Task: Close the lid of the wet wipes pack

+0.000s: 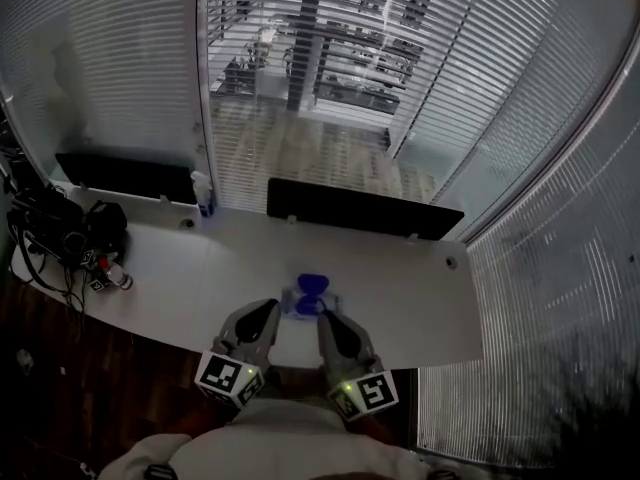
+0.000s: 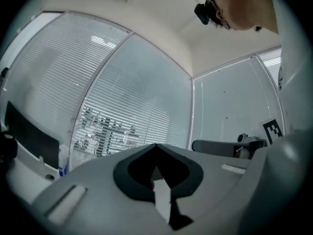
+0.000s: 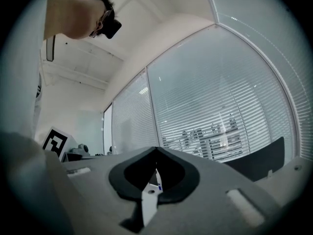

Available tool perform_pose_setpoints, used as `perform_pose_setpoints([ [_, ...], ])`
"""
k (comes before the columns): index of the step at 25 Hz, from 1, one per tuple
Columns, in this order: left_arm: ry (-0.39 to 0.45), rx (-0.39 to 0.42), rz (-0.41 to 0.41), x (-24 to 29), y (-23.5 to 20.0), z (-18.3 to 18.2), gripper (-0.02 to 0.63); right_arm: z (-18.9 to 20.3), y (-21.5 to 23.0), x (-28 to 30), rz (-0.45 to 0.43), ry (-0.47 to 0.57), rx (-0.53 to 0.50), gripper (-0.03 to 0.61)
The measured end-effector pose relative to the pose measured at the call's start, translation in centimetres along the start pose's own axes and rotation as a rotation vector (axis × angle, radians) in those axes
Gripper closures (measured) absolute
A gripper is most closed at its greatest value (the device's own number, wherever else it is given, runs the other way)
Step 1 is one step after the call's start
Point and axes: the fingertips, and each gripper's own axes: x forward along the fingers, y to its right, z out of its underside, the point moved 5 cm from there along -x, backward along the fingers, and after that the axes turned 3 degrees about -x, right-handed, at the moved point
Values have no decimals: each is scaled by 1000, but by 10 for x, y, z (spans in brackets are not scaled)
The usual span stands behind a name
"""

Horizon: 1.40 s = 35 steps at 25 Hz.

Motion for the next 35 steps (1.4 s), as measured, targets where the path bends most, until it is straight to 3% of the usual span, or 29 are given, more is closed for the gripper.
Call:
perform_pose_setpoints([
  [9,-22,-7,-1,22,-13,14,614,12,23,17,0,4,10,578],
  [13,-30,-14,-18,39,1,5,614,-6,41,14,-11,3,7,578],
  [22,-24,-35,-21,73,25,22,614,-7,81,4,-20,-4,8,578],
  [35,-32,-18,-50,87,31,18,614,-10,100,2,-28,8,22,578],
])
